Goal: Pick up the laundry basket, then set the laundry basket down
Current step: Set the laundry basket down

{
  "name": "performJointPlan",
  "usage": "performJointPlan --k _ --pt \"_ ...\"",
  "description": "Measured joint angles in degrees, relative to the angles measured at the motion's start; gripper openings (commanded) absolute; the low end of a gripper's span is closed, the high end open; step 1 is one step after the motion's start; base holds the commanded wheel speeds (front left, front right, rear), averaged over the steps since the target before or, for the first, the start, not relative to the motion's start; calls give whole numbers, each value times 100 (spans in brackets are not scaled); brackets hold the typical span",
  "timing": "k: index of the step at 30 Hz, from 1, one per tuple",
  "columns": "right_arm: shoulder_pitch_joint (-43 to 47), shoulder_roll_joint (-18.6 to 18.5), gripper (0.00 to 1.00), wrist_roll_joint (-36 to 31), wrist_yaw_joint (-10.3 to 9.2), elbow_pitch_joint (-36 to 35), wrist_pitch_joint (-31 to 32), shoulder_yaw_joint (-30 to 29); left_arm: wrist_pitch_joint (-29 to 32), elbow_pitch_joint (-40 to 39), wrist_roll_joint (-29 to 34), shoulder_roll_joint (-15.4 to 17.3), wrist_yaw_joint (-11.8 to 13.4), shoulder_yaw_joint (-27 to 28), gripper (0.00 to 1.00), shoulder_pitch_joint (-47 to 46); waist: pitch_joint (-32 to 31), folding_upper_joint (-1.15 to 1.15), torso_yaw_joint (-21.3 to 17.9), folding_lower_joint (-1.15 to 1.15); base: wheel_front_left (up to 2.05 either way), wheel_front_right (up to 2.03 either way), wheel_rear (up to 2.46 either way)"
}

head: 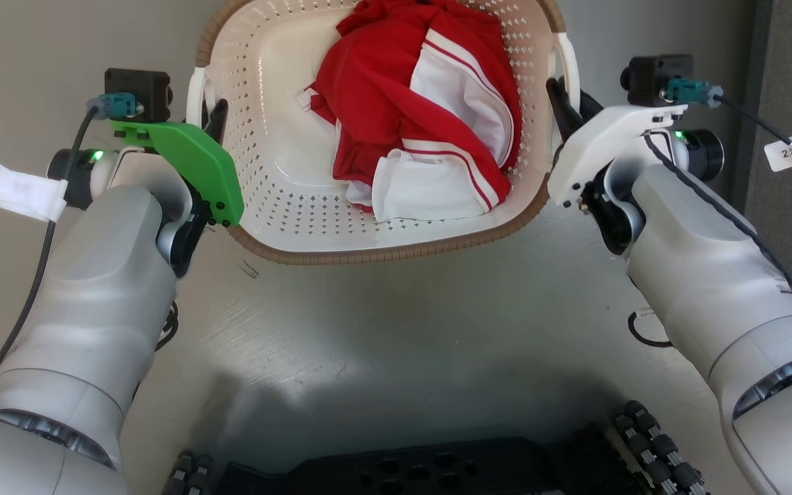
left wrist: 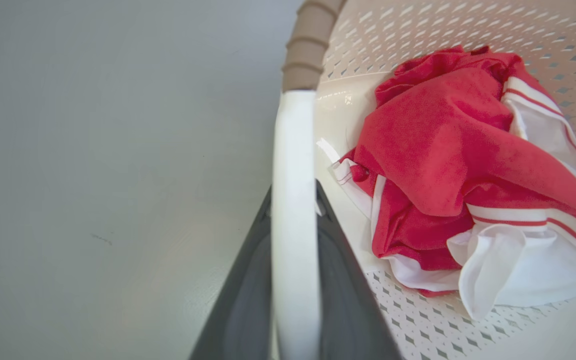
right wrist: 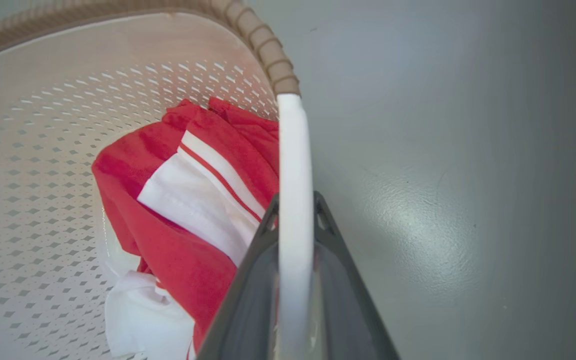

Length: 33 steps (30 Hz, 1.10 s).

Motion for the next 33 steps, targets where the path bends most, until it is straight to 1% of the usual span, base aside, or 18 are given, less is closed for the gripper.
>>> performJointPlan --k 18,23,26,33 --pt "-13 65 0 10 12 156 -101 -24 -42 218 4 -90 -5 -102 0 -28 -4 0 -15 0 0 0 0" --pt "-5 69 0 56 29 256 -100 -25 23 225 1 -148 -5 -194 0 -28 -36 0 -20 0 0 0 0" --pt "2 66 0 56 62 296 -99 -25 62 204 -22 -151 -5 -230 0 -27 -52 0 -22 0 0 0 0" --pt "9 66 0 56 70 350 -92 -15 129 171 -104 -149 -5 -263 0 -27 -71 0 -30 0 0 0 0"
